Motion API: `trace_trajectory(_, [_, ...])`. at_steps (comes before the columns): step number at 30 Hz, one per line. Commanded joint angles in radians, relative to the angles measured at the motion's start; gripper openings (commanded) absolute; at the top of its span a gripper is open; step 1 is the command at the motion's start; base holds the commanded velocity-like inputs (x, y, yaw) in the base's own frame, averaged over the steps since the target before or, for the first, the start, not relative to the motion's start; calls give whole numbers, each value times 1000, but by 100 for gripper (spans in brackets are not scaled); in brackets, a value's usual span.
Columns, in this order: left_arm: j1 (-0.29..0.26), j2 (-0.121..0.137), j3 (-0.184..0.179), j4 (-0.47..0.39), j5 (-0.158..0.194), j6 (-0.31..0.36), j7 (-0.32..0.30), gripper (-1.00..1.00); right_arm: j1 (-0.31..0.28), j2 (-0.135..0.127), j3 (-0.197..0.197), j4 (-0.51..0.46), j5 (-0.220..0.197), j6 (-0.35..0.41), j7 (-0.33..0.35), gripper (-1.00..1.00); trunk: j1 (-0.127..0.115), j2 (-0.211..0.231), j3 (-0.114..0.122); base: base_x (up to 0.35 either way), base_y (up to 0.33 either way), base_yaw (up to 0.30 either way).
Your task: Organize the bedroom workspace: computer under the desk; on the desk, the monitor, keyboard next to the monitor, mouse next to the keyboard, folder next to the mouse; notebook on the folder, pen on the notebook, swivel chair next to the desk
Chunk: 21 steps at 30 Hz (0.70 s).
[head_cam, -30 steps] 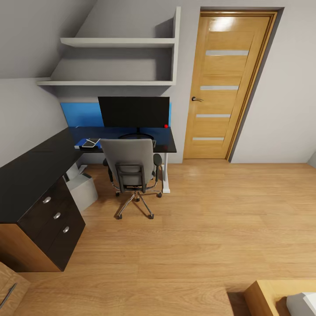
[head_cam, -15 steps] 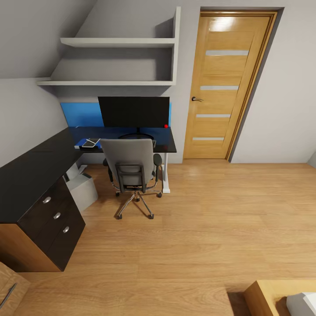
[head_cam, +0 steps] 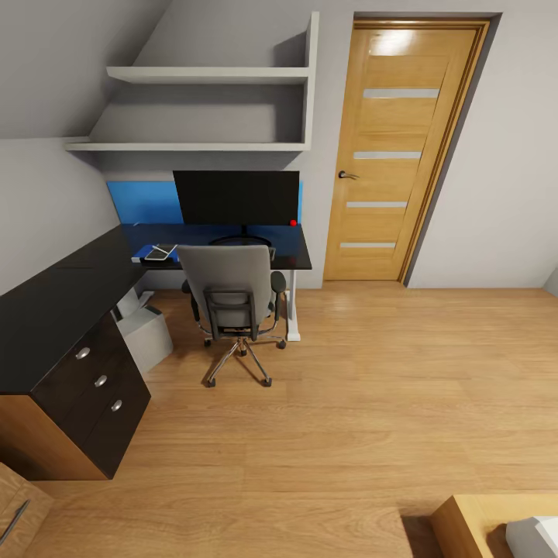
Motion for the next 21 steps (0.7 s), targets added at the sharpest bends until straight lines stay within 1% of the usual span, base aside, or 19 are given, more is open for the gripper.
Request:
trace_trajectory(1, [-1, 0, -4, 1, 9, -3, -2, 100, -1, 1, 9, 2, -9, -4, -1, 100, 0, -1, -1, 0, 0, 0])
trace_trajectory(21, [-1, 0, -4, 1, 9, -3, -2, 100, -1, 1, 9, 2, -9, -4, 0, 100, 0, -1, -1, 0, 0, 0])
